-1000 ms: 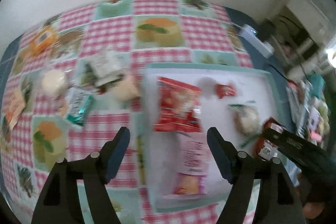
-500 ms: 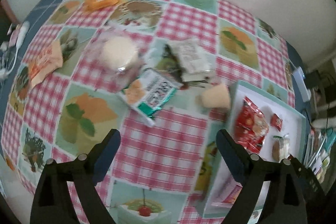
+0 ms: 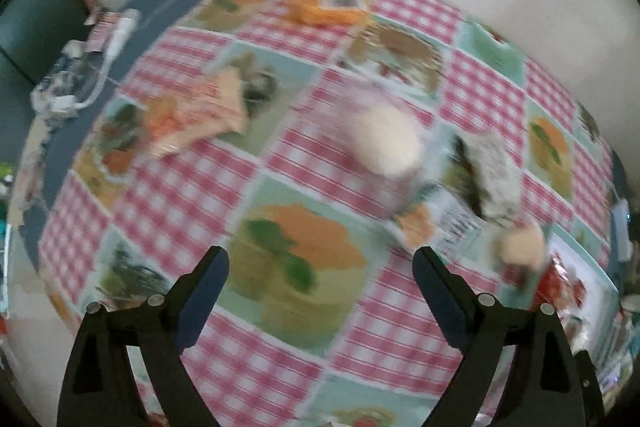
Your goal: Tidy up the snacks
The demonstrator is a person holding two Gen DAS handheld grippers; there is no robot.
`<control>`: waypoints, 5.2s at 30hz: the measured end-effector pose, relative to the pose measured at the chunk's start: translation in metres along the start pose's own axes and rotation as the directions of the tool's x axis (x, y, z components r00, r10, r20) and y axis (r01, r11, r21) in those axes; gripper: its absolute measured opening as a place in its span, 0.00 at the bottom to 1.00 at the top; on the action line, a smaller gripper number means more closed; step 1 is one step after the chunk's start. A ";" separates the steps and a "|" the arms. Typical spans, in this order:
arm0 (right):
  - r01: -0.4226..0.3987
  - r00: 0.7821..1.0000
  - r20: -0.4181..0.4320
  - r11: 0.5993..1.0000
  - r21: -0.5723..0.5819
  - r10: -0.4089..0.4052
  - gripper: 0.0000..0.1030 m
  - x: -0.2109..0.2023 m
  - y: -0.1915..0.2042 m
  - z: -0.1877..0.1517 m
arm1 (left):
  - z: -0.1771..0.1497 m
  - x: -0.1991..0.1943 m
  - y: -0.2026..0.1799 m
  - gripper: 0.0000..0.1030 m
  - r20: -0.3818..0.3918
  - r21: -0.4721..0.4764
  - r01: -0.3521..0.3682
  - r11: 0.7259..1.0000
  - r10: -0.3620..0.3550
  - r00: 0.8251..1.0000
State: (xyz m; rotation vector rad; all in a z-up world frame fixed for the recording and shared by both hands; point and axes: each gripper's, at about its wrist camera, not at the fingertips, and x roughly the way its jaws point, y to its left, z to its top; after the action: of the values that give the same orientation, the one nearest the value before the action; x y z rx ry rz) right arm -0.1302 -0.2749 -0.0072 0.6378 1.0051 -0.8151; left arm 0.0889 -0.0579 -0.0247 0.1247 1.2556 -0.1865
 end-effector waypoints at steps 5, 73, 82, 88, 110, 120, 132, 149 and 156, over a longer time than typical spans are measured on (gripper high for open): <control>-0.032 0.999 0.011 0.998 -0.057 0.033 1.00 -0.002 0.030 -0.007 | 0.012 -0.003 0.034 0.91 0.050 -0.030 -0.099 0.995 0.100 0.994; -0.118 0.990 -0.092 0.981 -0.152 0.104 1.00 0.086 0.196 -0.006 | 0.107 0.083 0.135 0.92 -0.001 -0.179 0.083 0.980 -0.085 0.996; -0.108 0.990 -0.108 0.980 -0.166 0.091 1.00 0.100 0.203 -0.008 | 0.112 0.102 0.122 0.92 -0.014 -0.150 0.078 0.986 -0.081 0.997; -0.092 0.991 -0.108 0.979 -0.180 0.073 0.99 0.102 0.205 -0.013 | 0.111 0.118 0.106 0.93 -0.044 -0.126 0.072 0.989 -0.078 0.996; -0.078 0.994 -0.087 0.976 -0.203 0.061 0.56 0.092 0.203 -0.011 | 0.110 0.098 0.124 0.77 -0.029 -0.108 0.094 0.990 -0.098 0.995; -0.092 0.994 -0.070 0.978 -0.189 0.080 0.54 0.061 0.185 -0.013 | 0.092 0.058 0.109 0.76 -0.024 -0.112 0.123 0.986 -0.126 0.992; -0.111 0.993 -0.061 0.986 -0.128 0.104 0.53 0.031 0.152 -0.025 | 0.057 0.013 0.072 0.76 0.010 -0.049 0.152 0.987 -0.151 0.988; -0.149 0.989 0.004 0.986 -0.078 0.150 0.53 -0.019 0.111 -0.032 | 0.014 -0.034 0.038 0.76 0.082 0.035 0.168 0.985 -0.170 0.982; -0.143 0.990 0.005 0.989 -0.039 0.144 0.53 -0.021 0.090 -0.023 | 0.005 -0.042 0.015 0.76 0.090 0.087 0.162 0.983 -0.170 0.981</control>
State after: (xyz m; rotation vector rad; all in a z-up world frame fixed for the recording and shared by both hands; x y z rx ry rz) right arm -0.0726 -0.2018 0.0109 0.6654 0.9542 -0.6698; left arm 0.0838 -0.0410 0.0165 0.0780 1.1624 -0.3830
